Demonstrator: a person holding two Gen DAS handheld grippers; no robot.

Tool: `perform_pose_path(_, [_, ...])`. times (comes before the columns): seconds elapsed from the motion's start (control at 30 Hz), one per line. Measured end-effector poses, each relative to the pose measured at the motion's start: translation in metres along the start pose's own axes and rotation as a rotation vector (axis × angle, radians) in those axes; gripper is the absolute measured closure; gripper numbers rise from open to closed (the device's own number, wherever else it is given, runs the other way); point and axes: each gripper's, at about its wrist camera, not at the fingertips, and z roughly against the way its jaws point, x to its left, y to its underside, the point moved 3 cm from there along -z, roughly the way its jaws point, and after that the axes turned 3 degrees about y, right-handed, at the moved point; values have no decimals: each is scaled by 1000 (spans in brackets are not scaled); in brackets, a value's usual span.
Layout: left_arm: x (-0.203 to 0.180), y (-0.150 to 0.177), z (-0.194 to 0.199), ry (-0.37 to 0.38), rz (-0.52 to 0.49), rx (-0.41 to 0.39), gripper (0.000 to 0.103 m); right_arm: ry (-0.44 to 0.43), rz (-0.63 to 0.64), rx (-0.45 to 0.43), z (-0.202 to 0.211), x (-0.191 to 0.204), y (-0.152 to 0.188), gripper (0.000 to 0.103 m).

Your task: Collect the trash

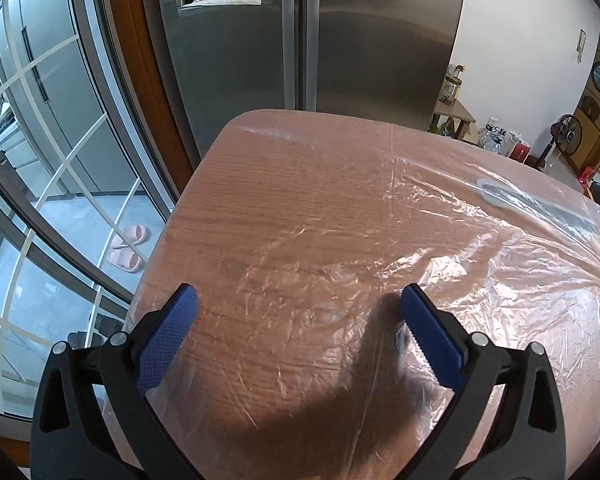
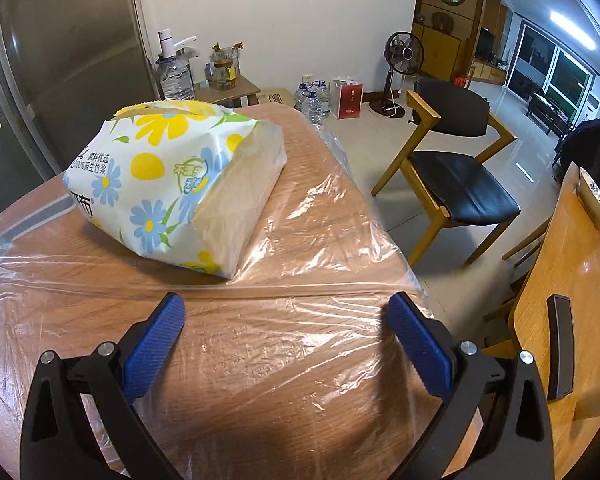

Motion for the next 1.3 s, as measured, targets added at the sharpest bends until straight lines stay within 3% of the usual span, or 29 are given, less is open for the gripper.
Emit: perform_pose_path(1.3, [2,-1,-3,3,1,2,1,1,0,0,1,0,0,4])
